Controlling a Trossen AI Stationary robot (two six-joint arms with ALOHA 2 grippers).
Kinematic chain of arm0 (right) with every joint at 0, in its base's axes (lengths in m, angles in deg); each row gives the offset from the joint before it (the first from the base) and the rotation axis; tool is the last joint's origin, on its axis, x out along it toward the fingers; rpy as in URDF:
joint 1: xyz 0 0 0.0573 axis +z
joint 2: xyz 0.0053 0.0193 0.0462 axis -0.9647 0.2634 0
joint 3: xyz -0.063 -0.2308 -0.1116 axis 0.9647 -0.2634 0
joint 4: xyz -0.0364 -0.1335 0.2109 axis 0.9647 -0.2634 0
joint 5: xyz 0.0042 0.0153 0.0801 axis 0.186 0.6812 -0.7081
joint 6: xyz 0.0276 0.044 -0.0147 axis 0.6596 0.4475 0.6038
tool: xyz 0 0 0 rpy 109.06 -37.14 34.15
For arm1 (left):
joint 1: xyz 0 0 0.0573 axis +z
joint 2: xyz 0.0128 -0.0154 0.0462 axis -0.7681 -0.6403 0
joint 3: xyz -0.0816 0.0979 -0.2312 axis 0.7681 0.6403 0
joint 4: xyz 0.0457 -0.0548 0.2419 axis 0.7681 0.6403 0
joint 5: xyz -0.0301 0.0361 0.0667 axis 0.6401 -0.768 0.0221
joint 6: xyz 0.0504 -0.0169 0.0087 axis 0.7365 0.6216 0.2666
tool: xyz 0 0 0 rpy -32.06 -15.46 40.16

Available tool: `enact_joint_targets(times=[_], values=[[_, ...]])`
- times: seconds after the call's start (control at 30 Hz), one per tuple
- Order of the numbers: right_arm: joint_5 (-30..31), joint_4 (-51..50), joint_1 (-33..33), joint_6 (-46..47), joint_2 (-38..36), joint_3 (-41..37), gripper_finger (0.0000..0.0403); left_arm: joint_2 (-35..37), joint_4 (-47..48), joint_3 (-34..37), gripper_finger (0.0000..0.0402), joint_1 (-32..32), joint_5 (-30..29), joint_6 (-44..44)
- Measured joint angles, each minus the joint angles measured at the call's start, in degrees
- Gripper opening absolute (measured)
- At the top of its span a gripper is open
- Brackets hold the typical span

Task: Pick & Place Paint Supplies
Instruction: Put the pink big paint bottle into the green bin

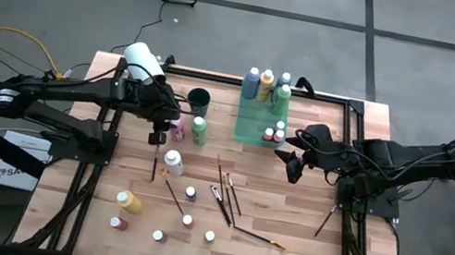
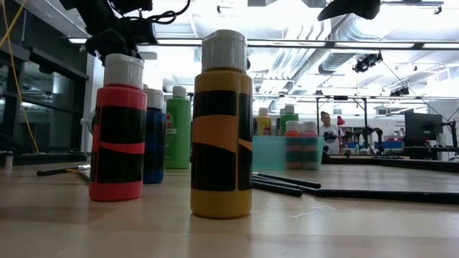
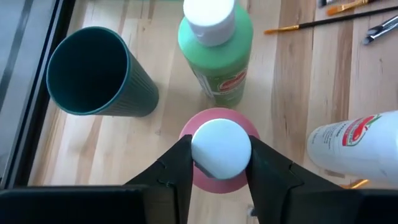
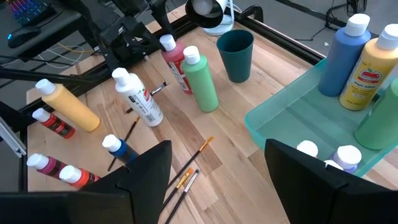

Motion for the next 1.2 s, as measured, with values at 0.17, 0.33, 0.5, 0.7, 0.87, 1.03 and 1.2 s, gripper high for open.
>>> enact_joint_targets(times=[0.17,0.33,0.5,0.7,0.87,1.03,1.2], values=[[0.0,0.0,0.0,0.0,0.0,0.0,0.0252,1.3,1.2,-2.5,0.0115,0.0,0.0,-0.6],[0.0,0.0,0.0,0.0,0.0,0.0,0.0252,1.8,5.0,-10.0,0.0115,0.0,-0.8,-0.6],[0.0,0.0,0.0,0.0,0.0,0.0,0.0252,0.4,8.5,-20.3,0.0115,0.0,-4.6,-0.5],[0.0,0.1,0.0,0.0,0.0,0.0,0.0252,-5.3,10.2,-31.9,0.0115,0.0,-9.6,3.7],[0.0,0.1,0.0,0.3,0.0,0.0,0.0252,-14.5,10.5,-41.2,0.0115,1.8,-8.6,7.3],[1.7,0.0,0.0,2.4,0.0,0.0,0.0252,-24.3,9.1,-49.0,0.0115,2.9,-7.4,6.6],[6.8,-0.1,0.0,4.9,-0.2,0.0,0.0252,-33.0,3.1,-53.2,0.0115,3.0,-5.1,6.5]])
